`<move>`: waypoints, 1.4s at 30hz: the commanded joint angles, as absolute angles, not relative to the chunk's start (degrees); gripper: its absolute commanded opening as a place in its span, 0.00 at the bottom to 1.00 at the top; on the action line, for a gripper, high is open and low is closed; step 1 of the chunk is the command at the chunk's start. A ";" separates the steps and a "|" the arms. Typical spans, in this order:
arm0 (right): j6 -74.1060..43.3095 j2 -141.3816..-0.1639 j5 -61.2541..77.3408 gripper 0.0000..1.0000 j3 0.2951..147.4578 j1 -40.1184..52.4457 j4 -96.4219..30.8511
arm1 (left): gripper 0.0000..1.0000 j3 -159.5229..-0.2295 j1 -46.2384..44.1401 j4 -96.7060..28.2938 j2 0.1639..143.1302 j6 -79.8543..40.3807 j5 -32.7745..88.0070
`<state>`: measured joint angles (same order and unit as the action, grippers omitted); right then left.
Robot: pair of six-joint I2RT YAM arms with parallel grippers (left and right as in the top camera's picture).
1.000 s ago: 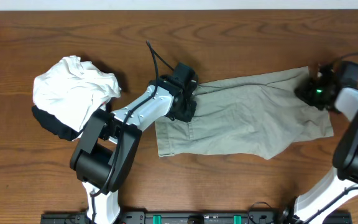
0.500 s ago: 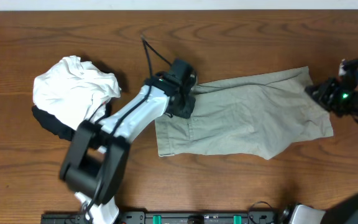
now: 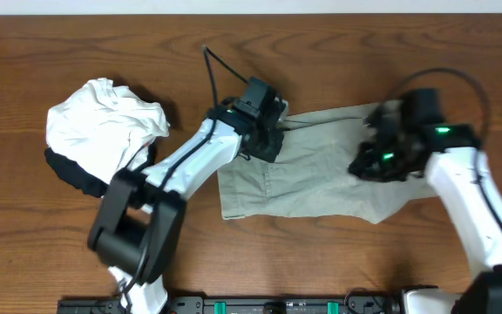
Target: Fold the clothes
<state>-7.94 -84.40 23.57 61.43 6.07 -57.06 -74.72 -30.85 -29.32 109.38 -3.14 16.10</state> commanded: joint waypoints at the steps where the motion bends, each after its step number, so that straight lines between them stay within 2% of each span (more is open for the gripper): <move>1: -12.49 -87.35 16.69 0.06 57.52 10.70 -55.90 | 0.36 -74.81 -30.65 -28.29 112.01 -1.72 15.38; 4: -18.92 -89.91 8.93 0.05 54.15 12.08 -53.17 | 0.36 -74.81 -30.63 -27.24 112.46 -1.69 15.20; 11: -28.73 -93.84 0.58 0.03 47.64 11.64 -51.37 | 0.37 -74.81 -30.17 -26.87 112.46 -1.69 9.13; 17: -33.80 -93.86 -0.82 0.02 42.83 11.64 -53.12 | 0.37 -74.81 -27.94 -26.81 112.46 -1.69 9.13; 22: -33.56 -92.58 4.25 0.01 44.40 11.64 -55.00 | 0.37 -74.81 -25.65 -26.44 112.46 -1.69 9.15; 29: -24.10 -86.83 16.34 0.01 47.51 11.62 -55.35 | 0.36 -76.25 -24.67 -27.79 109.80 -1.52 11.84; 37: -23.07 -77.95 14.85 0.03 47.99 10.79 -53.25 | 0.36 -76.64 -28.60 -28.71 102.85 -1.48 21.91; 42: -26.26 -79.46 5.04 0.04 47.64 10.31 -51.83 | 0.37 -76.51 -34.02 -26.26 105.21 3.44 23.00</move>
<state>-24.60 -78.54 11.33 47.11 10.79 -52.12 -76.14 -31.53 -26.50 103.13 -0.73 20.69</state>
